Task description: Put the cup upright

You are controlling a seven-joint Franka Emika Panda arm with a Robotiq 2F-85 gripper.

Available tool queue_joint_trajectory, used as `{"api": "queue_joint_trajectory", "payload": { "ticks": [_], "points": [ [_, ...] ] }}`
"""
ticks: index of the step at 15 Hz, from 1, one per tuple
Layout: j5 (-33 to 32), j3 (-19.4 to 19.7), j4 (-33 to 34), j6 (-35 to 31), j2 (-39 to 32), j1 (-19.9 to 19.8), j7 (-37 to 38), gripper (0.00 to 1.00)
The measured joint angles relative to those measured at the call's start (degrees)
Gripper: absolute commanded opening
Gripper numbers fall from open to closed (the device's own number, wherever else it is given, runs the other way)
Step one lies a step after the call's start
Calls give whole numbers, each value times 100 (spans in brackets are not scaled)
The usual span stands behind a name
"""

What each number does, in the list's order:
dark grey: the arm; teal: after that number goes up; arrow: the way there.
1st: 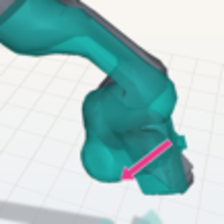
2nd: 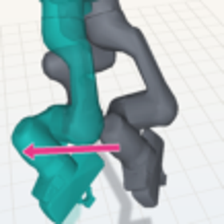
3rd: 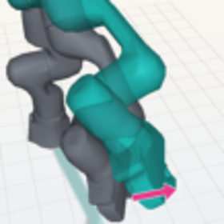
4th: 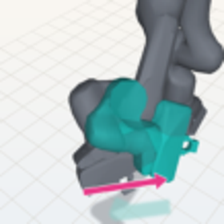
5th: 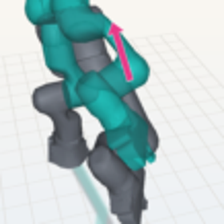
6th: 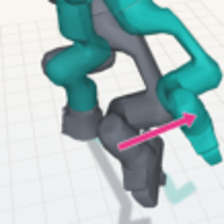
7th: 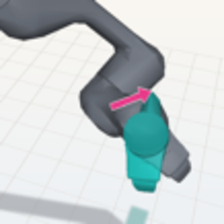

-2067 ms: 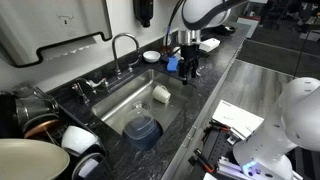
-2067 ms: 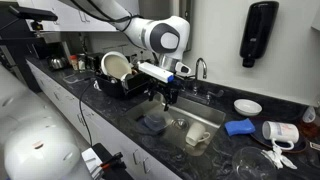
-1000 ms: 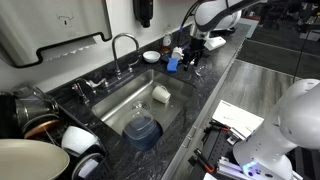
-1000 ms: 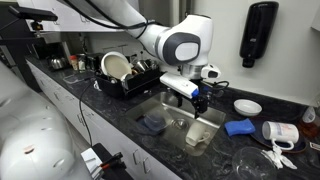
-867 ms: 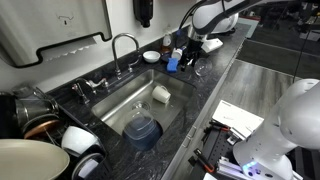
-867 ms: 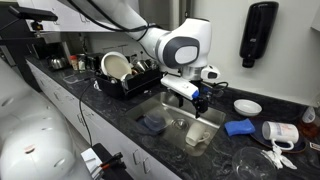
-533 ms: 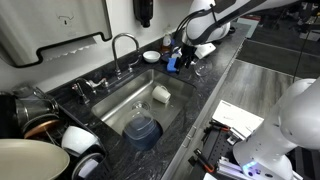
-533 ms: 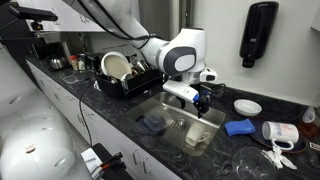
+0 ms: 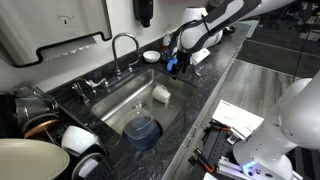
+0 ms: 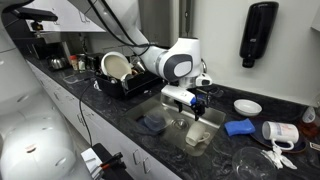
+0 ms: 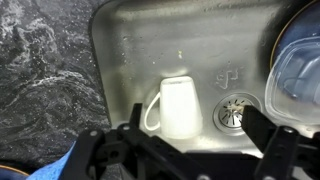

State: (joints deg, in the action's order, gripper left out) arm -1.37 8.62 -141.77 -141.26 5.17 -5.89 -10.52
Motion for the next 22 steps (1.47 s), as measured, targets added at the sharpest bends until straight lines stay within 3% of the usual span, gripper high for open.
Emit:
{"api": "queue_joint_trajectory", "payload": {
  "ticks": [9,15,19,22],
  "points": [
    [0,-42,4,-45,-1,2,142,100],
    [23,-388,112,-320,-235,195,1172,100],
    [-206,-490,448,-328,-796,262,2068,100],
    [-457,-429,770,-348,-1289,259,2226,100]
  ]
}}
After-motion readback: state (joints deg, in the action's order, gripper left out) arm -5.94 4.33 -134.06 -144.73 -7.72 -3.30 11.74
